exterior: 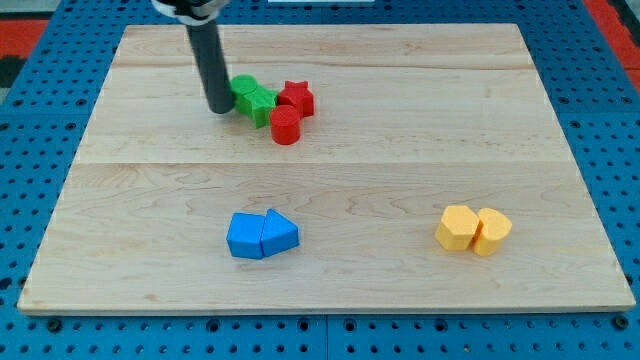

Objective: Move your arm to the top left of the blue cube

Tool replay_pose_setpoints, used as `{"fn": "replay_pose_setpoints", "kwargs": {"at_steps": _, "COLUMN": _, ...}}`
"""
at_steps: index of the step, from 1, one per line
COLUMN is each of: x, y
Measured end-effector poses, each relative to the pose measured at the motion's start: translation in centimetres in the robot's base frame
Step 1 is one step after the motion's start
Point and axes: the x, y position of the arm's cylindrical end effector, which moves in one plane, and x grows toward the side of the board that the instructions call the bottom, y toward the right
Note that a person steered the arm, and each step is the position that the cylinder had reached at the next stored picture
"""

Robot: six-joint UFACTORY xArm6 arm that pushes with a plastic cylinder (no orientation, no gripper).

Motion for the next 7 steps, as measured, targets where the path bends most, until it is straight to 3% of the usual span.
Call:
{"fn": "replay_pose_setpoints", "kwargs": {"at_steps": 3, "x": 0.5, "y": 0.0}}
{"fn": "replay_pose_setpoints", "kwargs": {"at_steps": 4, "x": 3.0, "y": 0.1}}
{"fn": "replay_pose_setpoints", "kwargs": {"at_steps": 6, "x": 14.6, "y": -2.2}}
{"fn": "replay_pose_setpoints", "kwargs": {"at_steps": 7, "x": 15.8, "y": -1.0}}
